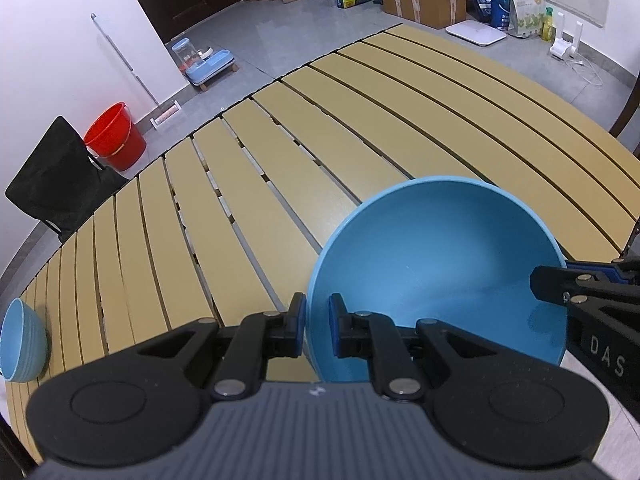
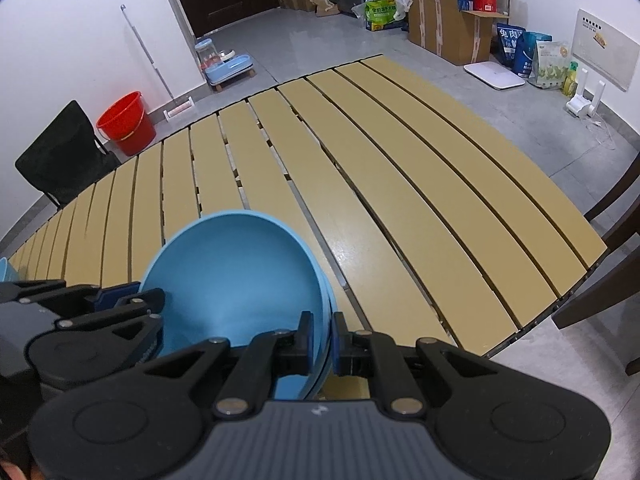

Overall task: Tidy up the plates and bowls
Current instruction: 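Lower the right gripper's bowl into the placed bowls while the left gripper lowers its bowl, then open both grippers to release the bowls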

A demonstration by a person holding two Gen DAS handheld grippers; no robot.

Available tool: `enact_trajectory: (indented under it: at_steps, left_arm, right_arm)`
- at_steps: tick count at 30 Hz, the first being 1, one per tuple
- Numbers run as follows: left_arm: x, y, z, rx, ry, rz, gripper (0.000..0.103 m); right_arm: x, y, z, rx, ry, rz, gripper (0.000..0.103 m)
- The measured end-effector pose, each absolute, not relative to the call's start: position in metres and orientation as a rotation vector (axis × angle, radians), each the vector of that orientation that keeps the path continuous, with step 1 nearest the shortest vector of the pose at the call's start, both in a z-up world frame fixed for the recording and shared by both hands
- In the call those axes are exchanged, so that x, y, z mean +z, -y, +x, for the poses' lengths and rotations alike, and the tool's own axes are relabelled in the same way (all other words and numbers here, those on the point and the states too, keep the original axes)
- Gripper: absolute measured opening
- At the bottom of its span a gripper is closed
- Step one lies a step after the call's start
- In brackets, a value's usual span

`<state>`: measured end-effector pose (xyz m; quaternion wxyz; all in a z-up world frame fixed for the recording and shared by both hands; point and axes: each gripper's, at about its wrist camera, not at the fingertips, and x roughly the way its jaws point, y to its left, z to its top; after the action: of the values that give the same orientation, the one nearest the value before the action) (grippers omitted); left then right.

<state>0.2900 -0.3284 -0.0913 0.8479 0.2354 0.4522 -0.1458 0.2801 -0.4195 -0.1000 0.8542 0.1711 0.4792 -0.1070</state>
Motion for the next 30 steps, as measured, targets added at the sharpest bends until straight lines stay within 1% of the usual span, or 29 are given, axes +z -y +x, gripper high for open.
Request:
enact_trajectory:
  at_steps: [11, 13, 15, 17, 19, 22, 23, 24, 25, 26, 27, 28, 29, 30]
  left_arm:
    - [-0.095, 0.326, 0.292, -0.313, -0.964, 0.485, 0.014]
    - [-0.094, 0.325, 0.291, -0.318, -0.961, 0.478, 0.015]
    - [-0.091, 0.323, 0.292, -0.331, -0.959, 0.472, 0.021]
    - [-0.087, 0.321, 0.291, -0.337, -0.95, 0.463, 0.035]
    - [-0.084, 0.318, 0.29, -0.332, -0.941, 0.452, 0.043]
    - [-0.076, 0.312, 0.29, -0.331, -0.94, 0.423, 0.051]
    - [-0.073, 0.31, 0.289, -0.334, -0.935, 0.413, 0.056]
    - [-0.069, 0.306, 0.289, -0.334, -0.926, 0.404, 0.059]
    - [-0.064, 0.304, 0.289, -0.333, -0.915, 0.397, 0.066]
    - [-0.06, 0.3, 0.289, -0.33, -0.903, 0.39, 0.071]
    - [-0.057, 0.297, 0.288, -0.329, -0.894, 0.383, 0.073]
    - [-0.053, 0.292, 0.289, -0.324, -0.887, 0.375, 0.077]
    - [-0.05, 0.288, 0.289, -0.318, -0.882, 0.366, 0.084]
    - [-0.047, 0.283, 0.29, -0.313, -0.875, 0.355, 0.088]
  right_arm:
    - [-0.102, 0.411, 0.281, -0.227, -1.011, 0.345, 0.008]
    - [-0.102, 0.413, 0.281, -0.224, -1.012, 0.351, 0.01]
    - [-0.101, 0.415, 0.28, -0.218, -1.01, 0.356, 0.013]
    - [-0.098, 0.416, 0.28, -0.214, -1.001, 0.356, 0.014]
    - [-0.095, 0.416, 0.278, -0.208, -0.986, 0.357, 0.022]
    - [-0.089, 0.413, 0.276, -0.206, -0.97, 0.344, 0.028]
    - [-0.087, 0.413, 0.275, -0.205, -0.965, 0.343, 0.03]
    - [-0.085, 0.413, 0.274, -0.204, -0.96, 0.342, 0.035]
    - [-0.083, 0.413, 0.273, -0.203, -0.956, 0.34, 0.04]
    - [-0.081, 0.413, 0.272, -0.204, -0.952, 0.339, 0.043]
    - [-0.079, 0.414, 0.272, -0.205, -0.948, 0.338, 0.047]
    - [-0.076, 0.414, 0.27, -0.204, -0.945, 0.336, 0.054]
    - [-0.074, 0.413, 0.27, -0.204, -0.943, 0.336, 0.058]
    - [-0.072, 0.411, 0.269, -0.202, -0.939, 0.333, 0.069]
